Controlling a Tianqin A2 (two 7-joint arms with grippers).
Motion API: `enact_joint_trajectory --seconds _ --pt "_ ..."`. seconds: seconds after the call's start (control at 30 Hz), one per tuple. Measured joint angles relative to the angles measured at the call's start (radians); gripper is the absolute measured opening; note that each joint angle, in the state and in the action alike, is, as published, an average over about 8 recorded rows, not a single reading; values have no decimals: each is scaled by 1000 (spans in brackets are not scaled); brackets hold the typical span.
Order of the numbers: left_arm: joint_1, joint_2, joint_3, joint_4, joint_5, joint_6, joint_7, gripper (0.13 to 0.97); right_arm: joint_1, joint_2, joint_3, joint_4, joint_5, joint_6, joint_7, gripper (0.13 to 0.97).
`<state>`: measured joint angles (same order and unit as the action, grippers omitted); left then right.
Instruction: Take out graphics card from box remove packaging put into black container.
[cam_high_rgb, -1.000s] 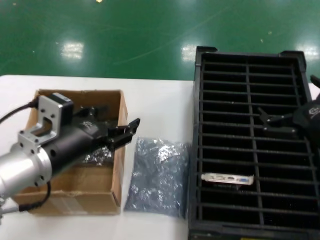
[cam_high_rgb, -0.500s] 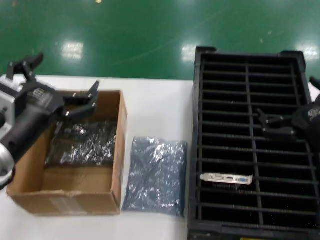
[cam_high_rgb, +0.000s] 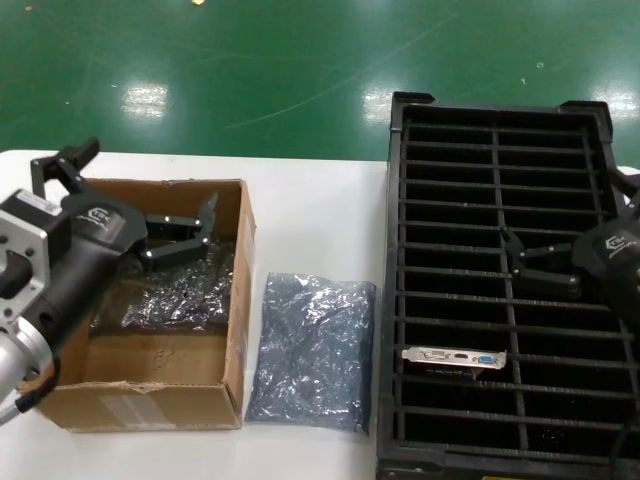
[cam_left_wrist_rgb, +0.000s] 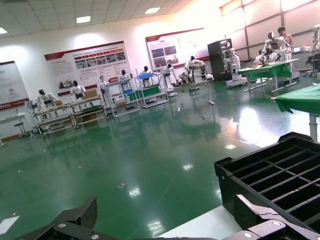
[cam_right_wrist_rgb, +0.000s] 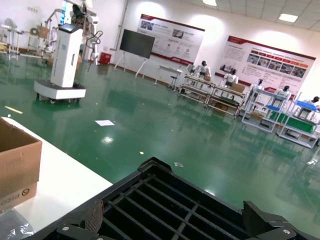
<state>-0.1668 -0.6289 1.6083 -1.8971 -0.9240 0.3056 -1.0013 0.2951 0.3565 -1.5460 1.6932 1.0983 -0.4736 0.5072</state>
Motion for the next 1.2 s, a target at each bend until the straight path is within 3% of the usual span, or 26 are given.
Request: enact_joint_trajectory --seconds 1.2 --pt "102 201 -5 181 -535 -187 611 966 -180 -34 -33 -57 428 289 -310 966"
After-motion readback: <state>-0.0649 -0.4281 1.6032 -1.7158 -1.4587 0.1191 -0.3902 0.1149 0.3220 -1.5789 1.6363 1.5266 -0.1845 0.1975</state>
